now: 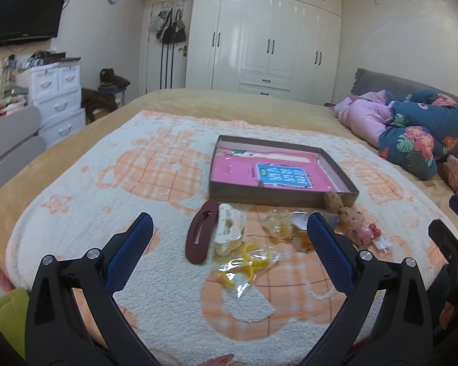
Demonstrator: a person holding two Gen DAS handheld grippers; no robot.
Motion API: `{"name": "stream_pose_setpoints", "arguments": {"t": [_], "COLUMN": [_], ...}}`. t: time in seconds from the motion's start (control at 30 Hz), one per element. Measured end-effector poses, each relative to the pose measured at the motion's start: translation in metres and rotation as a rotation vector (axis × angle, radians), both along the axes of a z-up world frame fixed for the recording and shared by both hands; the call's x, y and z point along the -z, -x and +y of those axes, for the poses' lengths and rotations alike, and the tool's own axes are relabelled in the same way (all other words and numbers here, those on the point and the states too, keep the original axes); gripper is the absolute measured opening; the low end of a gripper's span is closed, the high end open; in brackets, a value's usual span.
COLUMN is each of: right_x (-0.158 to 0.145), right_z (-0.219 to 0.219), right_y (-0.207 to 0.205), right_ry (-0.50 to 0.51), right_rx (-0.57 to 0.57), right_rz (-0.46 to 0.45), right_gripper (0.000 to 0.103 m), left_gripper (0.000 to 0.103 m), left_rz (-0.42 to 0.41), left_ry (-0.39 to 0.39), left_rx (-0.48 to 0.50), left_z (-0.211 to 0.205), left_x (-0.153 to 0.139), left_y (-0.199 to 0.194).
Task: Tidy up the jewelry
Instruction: 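Grasp the white claw clip with left tool while right tool grasps the pink sequined bow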
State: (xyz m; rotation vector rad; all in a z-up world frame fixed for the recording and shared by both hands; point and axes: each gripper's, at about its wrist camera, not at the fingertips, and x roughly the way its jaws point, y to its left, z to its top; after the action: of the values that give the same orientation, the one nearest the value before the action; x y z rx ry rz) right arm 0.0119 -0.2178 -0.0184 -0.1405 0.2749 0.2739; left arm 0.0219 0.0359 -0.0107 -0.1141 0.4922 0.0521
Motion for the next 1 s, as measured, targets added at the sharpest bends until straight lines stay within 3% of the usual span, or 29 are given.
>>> {"name": "stream_pose_setpoints", "arguments": {"t": [0.27,0.47,0.73,0.93,1.0], "right_x": [0.003,0.009,0.016,0.017,0.017], "right_z": [0.012,0.011,0.008,0.0,-0.002], "right_y": [-0.023,-0.042,-0.063,-0.077,-0.081], "right_ry": [0.016,0.044,0.066,0.042,0.035], "right_rx": [-0.042,-0.035,-0.034,-0.016,-0.013], "right_rz": [0.055,0.087,0.12,0.142,0.144], "right_gripper": [0.097,0.097,0.097,0.097,0.097], "left_gripper": [0.092,0.092,0.091,0.072,0.071], "left_rz": [0.044,0.092,0.197,0.279,0.29], "left_ry": [0.028,0.076,0.023,0.073,0.081], "left_rx": [-0.01,0.099,0.189,0.249,0.239], "left_z": [0.014,0.01,-0.011,-0.011,-0.008], "left_x": [0.007,0.017,0.035,0.052,0.055], "left_y": [-0.01,-0.024,-0.055,-0.074,-0.078]}}
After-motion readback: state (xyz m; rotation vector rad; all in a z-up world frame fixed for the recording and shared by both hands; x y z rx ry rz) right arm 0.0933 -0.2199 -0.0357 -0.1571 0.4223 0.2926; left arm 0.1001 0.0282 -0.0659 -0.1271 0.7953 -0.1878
